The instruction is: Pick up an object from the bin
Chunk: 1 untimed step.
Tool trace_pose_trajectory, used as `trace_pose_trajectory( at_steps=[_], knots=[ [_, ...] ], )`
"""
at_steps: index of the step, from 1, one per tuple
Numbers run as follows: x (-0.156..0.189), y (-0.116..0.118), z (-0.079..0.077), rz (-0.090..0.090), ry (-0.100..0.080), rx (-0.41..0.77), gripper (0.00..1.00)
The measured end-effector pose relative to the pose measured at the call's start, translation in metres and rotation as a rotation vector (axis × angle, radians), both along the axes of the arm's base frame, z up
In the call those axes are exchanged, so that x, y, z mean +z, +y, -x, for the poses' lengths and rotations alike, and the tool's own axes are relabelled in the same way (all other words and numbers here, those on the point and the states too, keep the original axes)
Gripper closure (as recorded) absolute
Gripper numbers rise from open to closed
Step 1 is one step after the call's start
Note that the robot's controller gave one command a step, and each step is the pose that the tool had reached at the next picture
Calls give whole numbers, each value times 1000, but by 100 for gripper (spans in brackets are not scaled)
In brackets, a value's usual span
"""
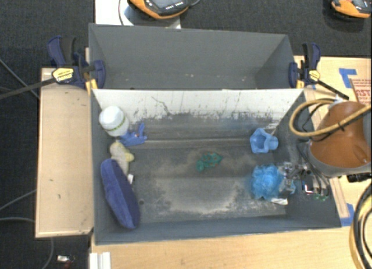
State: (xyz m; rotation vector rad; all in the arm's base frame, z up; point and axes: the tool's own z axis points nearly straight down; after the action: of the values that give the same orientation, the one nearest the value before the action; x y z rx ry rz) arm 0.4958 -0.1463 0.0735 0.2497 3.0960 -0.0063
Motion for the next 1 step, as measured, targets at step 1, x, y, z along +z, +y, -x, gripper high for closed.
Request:
trace_pose_trajectory(
  at_steps=[1],
  knots=[
    [0,6,13,1,-14,-50,100]
  ],
)
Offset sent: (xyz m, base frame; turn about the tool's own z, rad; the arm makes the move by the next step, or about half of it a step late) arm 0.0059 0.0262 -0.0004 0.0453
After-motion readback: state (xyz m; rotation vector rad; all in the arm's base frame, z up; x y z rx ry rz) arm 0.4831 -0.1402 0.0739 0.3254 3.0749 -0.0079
